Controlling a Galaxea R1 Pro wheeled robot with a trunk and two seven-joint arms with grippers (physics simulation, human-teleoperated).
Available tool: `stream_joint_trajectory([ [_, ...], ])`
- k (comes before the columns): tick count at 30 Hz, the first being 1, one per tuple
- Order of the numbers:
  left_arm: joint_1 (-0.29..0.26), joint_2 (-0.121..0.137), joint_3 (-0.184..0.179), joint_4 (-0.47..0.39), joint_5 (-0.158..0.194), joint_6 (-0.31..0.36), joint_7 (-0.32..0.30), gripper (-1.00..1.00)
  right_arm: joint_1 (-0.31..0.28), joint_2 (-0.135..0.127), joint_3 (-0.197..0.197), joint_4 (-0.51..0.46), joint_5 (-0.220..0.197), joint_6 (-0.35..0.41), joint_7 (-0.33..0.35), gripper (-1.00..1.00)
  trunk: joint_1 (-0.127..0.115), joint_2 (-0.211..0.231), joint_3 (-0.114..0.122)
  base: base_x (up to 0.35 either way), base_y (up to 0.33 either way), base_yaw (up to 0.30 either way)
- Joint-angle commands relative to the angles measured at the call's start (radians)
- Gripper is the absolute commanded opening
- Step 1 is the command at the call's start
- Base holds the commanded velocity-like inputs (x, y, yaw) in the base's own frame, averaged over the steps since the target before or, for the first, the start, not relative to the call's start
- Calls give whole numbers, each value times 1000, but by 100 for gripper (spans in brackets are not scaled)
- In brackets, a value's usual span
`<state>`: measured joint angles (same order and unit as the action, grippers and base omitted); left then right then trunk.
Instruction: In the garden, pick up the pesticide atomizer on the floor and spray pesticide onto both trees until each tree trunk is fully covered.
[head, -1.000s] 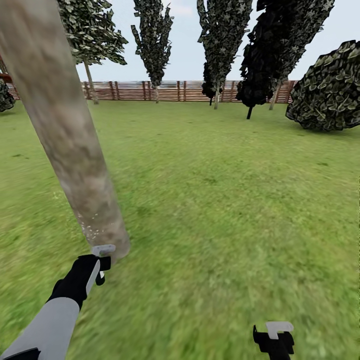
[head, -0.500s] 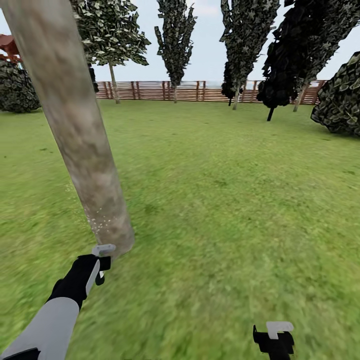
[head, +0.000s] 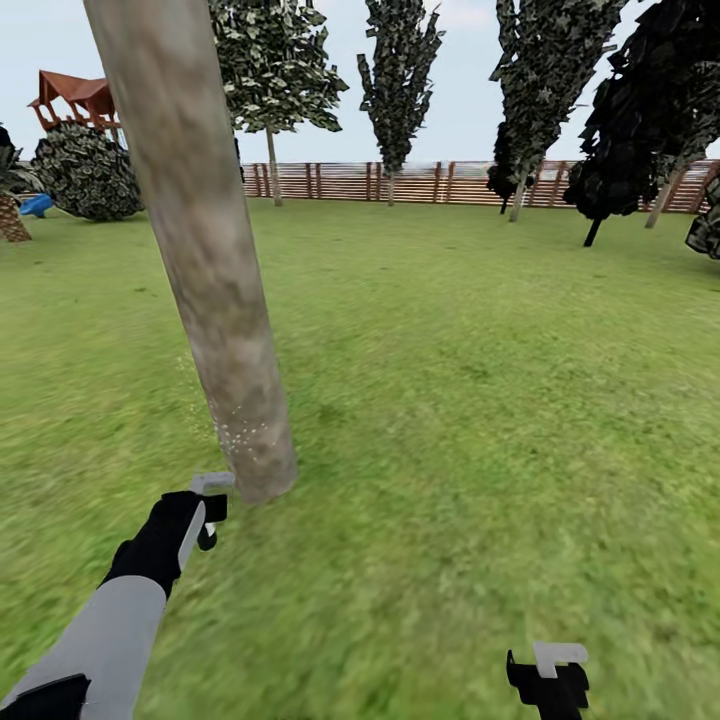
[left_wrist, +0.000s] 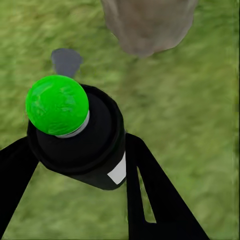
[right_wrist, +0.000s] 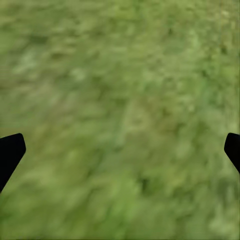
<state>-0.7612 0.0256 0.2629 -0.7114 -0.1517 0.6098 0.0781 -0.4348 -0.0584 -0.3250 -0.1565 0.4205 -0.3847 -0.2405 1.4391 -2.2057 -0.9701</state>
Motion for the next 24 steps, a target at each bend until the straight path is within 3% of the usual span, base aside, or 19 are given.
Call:
stream_joint_trajectory([
  [1, -13, -7, 2, -1, -13, 7, -3, -100, -1, 0, -6, 2, 11, -3, -3, 100, 0, 0, -1, 0, 0, 48],
  [3, -42, -23, 1, 0, -16, 12, -3, -100, -1, 0, -6, 2, 11, -3, -3, 100, 0, 0, -1, 0, 0, 15],
  [11, -38, -27, -6, -3, -20, 13, -6, -100, -1, 0, -6, 3, 11, -3, -3, 100, 0, 0, -1, 6, -4, 1],
  [17, -36, -25, -34, -3, -20, 13, -6, -100, -1, 0, -7, 3, 11, -3, -3, 100, 0, 0, -1, 207, -142, 0],
  [24, -36, -24, -34, -3, -20, 13, -5, -100, -1, 0, -6, 2, 11, -3, -3, 100, 0, 0, -1, 232, -176, 0],
])
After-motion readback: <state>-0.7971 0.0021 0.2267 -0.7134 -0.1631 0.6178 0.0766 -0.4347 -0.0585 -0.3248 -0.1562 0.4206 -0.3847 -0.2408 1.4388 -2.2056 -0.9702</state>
